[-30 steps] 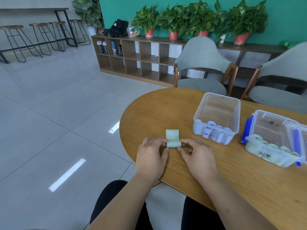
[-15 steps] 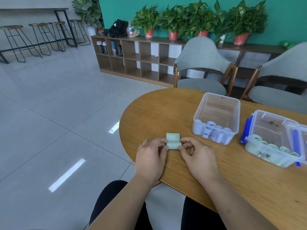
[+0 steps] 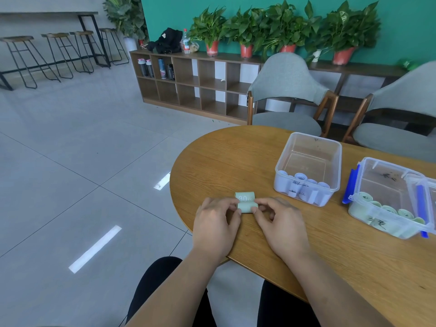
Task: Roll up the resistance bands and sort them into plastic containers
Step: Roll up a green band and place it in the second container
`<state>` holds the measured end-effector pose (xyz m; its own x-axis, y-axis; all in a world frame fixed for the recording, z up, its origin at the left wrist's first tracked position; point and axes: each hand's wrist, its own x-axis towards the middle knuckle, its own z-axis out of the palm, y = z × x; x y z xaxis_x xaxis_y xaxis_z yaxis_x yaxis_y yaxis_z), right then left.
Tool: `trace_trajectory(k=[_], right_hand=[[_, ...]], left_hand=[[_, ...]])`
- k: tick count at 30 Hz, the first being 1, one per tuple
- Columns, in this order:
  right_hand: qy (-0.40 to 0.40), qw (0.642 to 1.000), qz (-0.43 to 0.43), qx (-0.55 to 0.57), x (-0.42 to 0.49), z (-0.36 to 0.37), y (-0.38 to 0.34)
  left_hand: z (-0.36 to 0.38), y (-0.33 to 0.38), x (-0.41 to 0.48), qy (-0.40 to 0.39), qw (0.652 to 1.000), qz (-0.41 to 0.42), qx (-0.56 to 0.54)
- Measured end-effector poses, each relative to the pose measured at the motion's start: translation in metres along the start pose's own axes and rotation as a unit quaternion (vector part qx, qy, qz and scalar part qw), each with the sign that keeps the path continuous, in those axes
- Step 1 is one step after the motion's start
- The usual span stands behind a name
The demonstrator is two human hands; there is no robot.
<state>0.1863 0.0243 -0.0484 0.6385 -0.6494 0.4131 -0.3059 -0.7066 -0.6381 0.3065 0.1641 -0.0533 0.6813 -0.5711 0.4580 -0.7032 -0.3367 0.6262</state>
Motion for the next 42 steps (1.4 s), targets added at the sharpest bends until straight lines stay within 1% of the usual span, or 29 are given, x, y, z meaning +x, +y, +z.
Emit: trace_trajectory(k=[5,14,23,29,34,42], right_hand=[[-0.011,1.000,0.003,-0.009,0.0008,0.0000,-0.0004],[0.000,0.999,0.020,0.026,-0.0005,-0.0024,-0.0014],[-0.003,1.000,0.013,0.010,-0.0005,-0.0015,-0.0007],[-0.009,1.000,0.022,0.011,0.0013,0.0008,0.0003],[-0.017,1.000,0.017,0.016,0.0002,-0.0003,0.0009],[-0.033,0.999,0.005,-0.011,0.0009,0.0000,-0.0001]], left_hand=[[-0.0003,0.0007,-0.0002,0.001,1.000,0.004,0.002],[-0.0002,-0.0009,0.0002,-0.010,1.000,-0.016,-0.009],[0.0008,-0.0010,0.0008,-0.007,1.000,-0.013,0.001],[-0.0002,-0.0007,0.0020,-0.026,0.999,-0.020,-0.006],[0.0001,-0.0019,0.0015,-0.022,1.000,-0.008,-0.001],[-0.0018,-0.0007,0.0021,-0.016,1.000,0.008,0.020]])
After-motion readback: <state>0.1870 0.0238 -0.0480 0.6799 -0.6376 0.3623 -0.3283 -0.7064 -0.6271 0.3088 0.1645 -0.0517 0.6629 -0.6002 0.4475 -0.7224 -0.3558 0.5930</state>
